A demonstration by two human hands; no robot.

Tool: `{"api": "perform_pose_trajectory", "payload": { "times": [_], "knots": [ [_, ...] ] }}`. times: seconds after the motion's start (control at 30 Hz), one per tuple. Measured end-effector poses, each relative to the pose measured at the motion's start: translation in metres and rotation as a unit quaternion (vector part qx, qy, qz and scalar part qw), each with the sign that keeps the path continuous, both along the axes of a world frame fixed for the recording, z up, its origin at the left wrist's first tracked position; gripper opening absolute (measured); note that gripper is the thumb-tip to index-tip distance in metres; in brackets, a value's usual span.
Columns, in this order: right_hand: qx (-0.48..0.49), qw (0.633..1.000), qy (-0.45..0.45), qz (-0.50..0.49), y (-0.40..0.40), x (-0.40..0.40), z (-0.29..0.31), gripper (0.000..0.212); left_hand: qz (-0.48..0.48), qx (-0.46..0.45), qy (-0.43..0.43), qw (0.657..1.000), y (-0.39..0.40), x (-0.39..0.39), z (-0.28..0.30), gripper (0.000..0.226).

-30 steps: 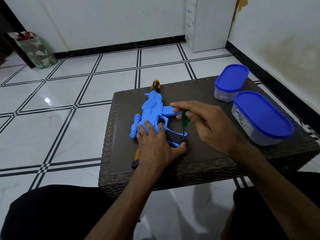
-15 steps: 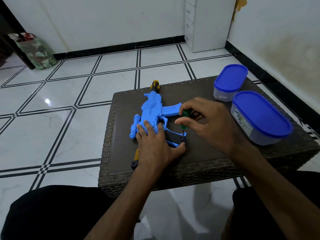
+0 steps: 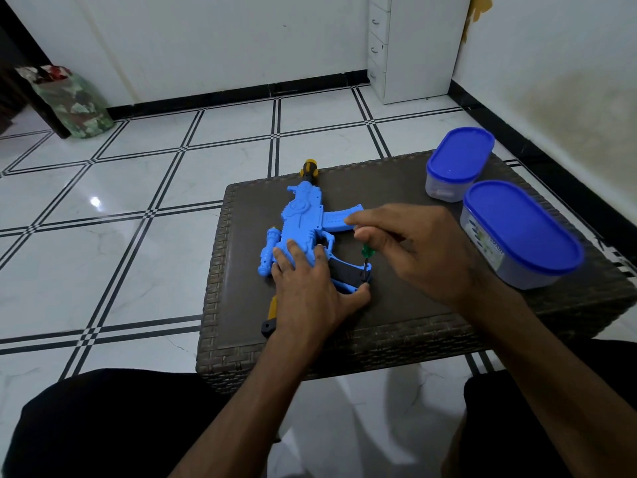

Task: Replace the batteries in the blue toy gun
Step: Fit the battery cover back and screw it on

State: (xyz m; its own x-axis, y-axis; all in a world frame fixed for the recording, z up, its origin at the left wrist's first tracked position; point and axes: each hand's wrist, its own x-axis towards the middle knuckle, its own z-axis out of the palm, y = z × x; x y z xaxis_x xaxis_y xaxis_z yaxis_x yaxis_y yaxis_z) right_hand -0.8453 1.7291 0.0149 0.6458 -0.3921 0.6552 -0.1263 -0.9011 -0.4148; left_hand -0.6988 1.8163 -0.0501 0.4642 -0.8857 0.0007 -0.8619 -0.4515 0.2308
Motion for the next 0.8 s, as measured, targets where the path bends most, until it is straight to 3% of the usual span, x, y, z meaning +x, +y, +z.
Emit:
{"api": "perform_pose_trajectory", "payload": {
  "times": [0.2,0.53,0.8],
  "knots": [
    [0.024,0.999,0.028,0.022,-0.0031,-0.0047,-0.0004,0.039,0.006,-0.004,0.000,1.000,0.0005,-0.0001,0.0001,0.114],
    [0.065,0.998,0.024,0.009,-0.0006,-0.0025,0.0025,0.016,0.002,0.005,-0.006,1.000,0.0005,-0.0006,0.0012,0.111],
    [0.074,0.997,0.023,0.000,-0.0015,-0.0014,0.0017,0.017,0.002,0.006,-0.001,1.000,0.0010,-0.0005,0.0018,0.117]
  ]
}}
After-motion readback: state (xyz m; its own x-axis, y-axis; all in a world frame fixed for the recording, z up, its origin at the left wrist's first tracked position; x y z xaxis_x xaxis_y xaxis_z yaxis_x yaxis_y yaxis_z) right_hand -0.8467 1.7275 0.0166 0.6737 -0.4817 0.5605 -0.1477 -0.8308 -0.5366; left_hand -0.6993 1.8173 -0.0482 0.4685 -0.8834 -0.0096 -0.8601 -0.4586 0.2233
